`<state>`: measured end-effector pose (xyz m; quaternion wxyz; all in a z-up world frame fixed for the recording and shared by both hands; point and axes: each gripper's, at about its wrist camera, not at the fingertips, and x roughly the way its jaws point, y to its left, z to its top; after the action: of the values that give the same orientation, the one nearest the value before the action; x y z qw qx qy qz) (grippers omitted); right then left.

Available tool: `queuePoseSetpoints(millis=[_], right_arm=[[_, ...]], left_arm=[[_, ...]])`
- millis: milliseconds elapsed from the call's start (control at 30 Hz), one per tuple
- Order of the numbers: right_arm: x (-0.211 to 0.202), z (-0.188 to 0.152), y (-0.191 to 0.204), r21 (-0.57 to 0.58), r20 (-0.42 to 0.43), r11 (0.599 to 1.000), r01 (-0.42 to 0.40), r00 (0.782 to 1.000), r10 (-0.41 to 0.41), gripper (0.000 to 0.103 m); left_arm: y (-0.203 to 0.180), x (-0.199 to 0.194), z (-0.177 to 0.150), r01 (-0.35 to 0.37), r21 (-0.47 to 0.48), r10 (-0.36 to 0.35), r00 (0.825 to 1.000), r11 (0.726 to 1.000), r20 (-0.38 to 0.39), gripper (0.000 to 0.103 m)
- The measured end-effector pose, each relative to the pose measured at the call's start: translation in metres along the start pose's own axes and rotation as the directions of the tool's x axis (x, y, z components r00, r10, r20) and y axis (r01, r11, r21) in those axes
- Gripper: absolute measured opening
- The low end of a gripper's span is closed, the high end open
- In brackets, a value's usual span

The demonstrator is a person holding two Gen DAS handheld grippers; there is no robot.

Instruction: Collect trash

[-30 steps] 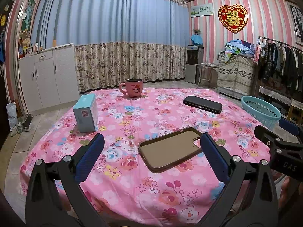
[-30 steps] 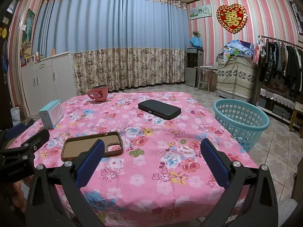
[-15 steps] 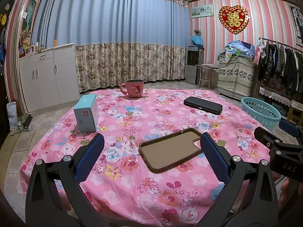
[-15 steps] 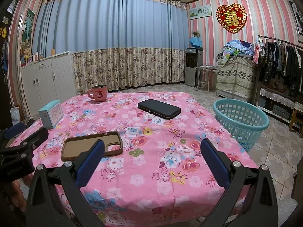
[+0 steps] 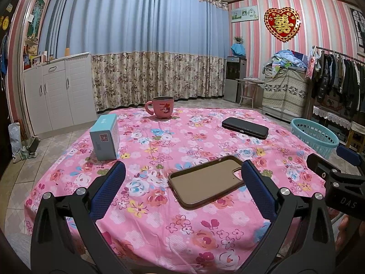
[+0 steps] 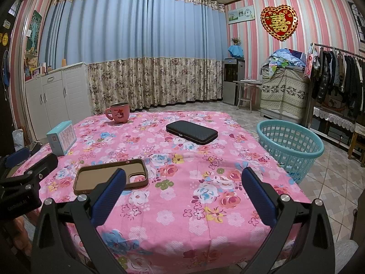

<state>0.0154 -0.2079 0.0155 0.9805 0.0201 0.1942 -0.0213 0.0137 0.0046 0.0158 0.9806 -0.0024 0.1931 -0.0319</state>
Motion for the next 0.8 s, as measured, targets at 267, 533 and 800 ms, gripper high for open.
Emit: queuePoseSetpoints(millis=[267,533,800], right_arm=[[-0.0005,-0.0002,0.0002,0.001,0.002,1.0,0.0,1.0,0.0,0.099],[-0.0001,-0.0002,0.0003,0.001,0.001,1.0,0.0,1.0,0.0,0.099],[-0.0003,-0.0006,0.0004,0.001,0.001,1.0,0.0,1.0,0.0,0.099]], left_arm=[[0.0,-0.0006,-0.0003,-0.002,0.0,0.002,1.0,1.0,0.0,0.098],[0.0004,-0.0002,0.0,-0.001,-0.002,0.001,1.0,1.0,0.001,0.098],[0.0004,-0.0002,0.0,-0.003,-0.001,0.003,1.0,1.0,0.003,0.098]])
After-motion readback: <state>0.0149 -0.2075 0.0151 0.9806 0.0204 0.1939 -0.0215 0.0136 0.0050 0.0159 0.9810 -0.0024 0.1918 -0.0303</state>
